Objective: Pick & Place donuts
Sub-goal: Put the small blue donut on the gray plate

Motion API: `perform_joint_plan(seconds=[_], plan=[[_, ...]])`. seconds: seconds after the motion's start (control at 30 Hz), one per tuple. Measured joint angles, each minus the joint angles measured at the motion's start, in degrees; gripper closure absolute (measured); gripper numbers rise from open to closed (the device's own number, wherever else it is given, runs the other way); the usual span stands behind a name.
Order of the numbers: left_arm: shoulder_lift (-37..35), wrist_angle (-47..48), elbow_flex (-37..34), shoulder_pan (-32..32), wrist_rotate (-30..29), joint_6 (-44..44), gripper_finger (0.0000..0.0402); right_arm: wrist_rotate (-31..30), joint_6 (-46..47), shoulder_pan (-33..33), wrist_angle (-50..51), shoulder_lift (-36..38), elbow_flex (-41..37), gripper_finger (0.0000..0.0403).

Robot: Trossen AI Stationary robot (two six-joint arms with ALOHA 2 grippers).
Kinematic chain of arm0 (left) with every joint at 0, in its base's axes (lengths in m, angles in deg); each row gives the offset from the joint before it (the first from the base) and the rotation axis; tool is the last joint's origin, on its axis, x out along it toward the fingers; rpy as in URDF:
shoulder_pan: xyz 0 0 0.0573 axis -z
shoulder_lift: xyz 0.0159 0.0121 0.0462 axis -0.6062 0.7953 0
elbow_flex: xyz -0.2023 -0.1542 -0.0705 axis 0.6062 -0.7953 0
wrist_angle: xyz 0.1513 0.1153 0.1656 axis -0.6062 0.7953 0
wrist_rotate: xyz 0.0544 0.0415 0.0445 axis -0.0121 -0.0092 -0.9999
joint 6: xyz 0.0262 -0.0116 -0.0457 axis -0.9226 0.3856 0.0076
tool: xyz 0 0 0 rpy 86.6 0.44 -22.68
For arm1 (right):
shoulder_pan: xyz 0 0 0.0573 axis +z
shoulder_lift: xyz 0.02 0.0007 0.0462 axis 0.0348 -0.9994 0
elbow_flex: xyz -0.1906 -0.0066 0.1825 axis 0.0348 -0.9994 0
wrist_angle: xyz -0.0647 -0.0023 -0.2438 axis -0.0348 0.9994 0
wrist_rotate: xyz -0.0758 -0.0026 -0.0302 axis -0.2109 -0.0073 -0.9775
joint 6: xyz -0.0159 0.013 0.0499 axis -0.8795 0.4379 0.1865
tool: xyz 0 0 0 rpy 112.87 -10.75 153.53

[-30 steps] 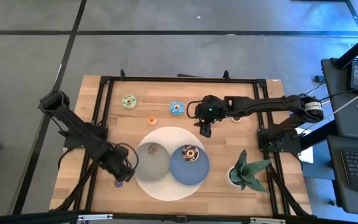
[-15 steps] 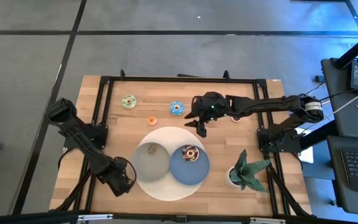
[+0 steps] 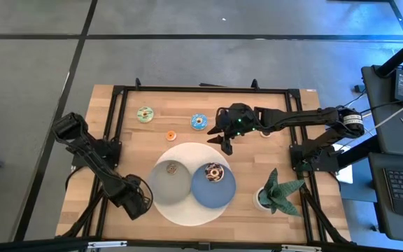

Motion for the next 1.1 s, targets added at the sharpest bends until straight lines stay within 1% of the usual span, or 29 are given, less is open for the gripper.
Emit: perform_joint_plan(seconds=[0.13,0.3,0.47,0.63,0.93,1.1], plan=[[0.00,-0.60,0.00,0.04,0.03,-0.22,0.0253,0.00,0.02,0.00,0.02,0.00,0.00,0.0228],[0.00,-2.89,0.00,0.04,0.07,-4.28,0.0250,0.00,-0.02,0.00,0.02,0.00,0.00,0.0228],[0.00,-3.74,-1.23,0.04,0.60,-2.74,0.0250,-0.02,-0.14,0.00,0.04,0.00,0.00,0.0228],[0.00,-8.86,-3.48,-0.07,0.84,-2.64,0.0253,-0.02,-0.22,0.00,0.07,0.00,0.01,0.0228],[-0.02,-9.37,-3.48,-0.11,0.47,-2.65,0.0250,-0.04,-0.28,0.00,0.09,0.00,0.02,0.0228],[-0.02,-9.34,-3.48,-0.11,0.37,-5.72,0.0254,-0.04,-0.28,0.00,0.09,0.00,0.02,0.0228]])
